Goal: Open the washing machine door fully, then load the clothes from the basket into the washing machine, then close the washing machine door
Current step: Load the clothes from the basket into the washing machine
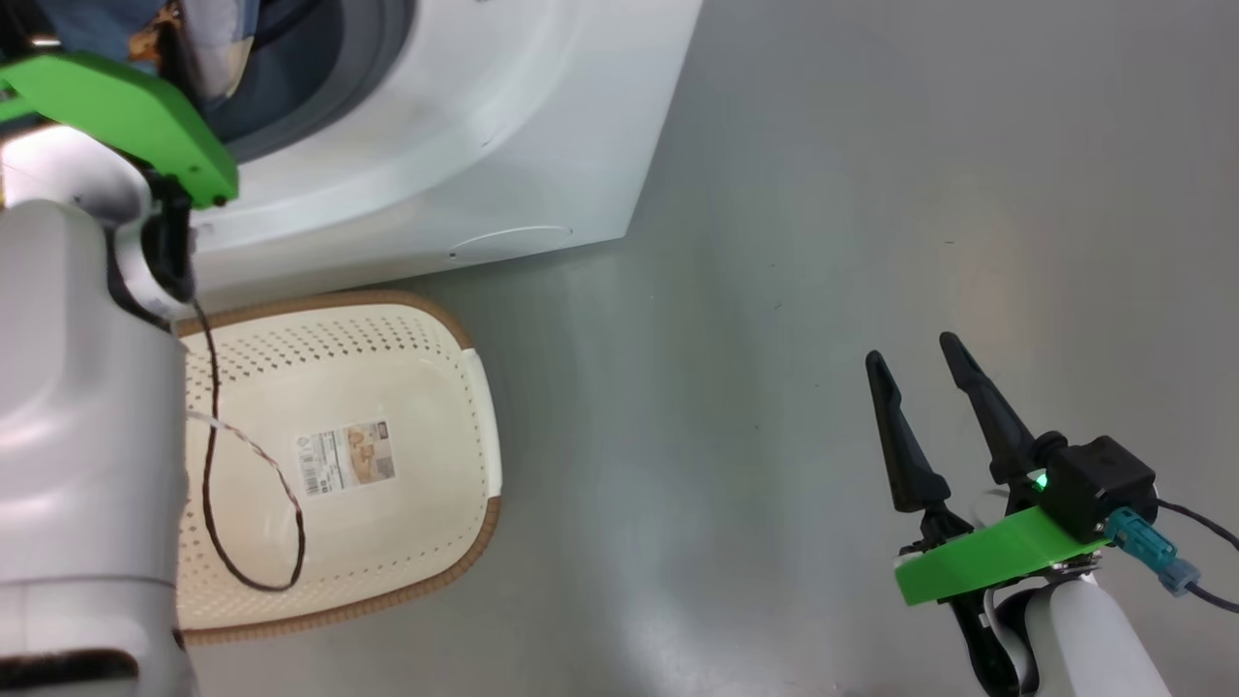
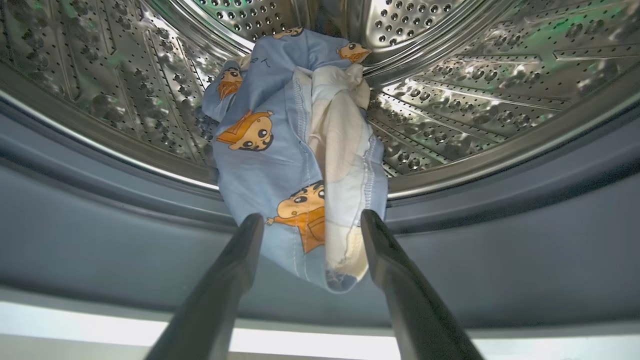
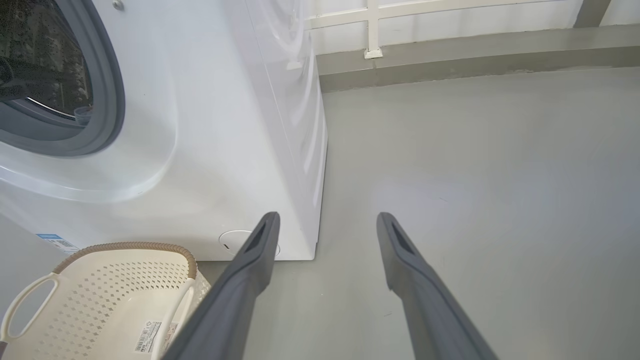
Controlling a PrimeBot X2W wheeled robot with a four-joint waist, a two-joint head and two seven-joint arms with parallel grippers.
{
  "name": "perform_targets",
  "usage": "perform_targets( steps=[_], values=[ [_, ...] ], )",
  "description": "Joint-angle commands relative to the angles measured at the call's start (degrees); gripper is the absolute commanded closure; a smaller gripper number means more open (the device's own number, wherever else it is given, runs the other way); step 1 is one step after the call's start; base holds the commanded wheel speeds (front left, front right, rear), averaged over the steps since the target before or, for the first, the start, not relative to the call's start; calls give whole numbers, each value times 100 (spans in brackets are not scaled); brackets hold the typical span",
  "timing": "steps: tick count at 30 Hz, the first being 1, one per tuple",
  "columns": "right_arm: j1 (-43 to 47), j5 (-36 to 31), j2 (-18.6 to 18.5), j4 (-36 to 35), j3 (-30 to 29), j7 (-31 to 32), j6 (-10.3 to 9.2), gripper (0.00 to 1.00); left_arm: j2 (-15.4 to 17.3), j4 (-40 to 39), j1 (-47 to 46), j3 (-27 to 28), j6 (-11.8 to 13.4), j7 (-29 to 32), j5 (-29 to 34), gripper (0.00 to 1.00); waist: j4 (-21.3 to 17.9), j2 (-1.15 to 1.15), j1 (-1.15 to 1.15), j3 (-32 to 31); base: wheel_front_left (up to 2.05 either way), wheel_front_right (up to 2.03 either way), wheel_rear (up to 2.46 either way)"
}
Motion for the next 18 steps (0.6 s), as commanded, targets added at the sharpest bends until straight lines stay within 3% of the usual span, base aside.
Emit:
perform_targets(
  steps=[1,9,18],
  values=[
    [195,86,31,-98,173,-27,9,0,265,12,-177,100,49,11,59,0,-55,0,0,-40,0,0,0],
    [300,111,33,-54,382,-27,9,0,456,1395,-782,-31,115,57,189,0,-296,0,0,-149,0,0,0],
    [471,109,24,-67,445,-27,9,0,692,2322,-1104,-121,181,-46,257,0,-509,0,0,-153,0,0,0]
  ],
)
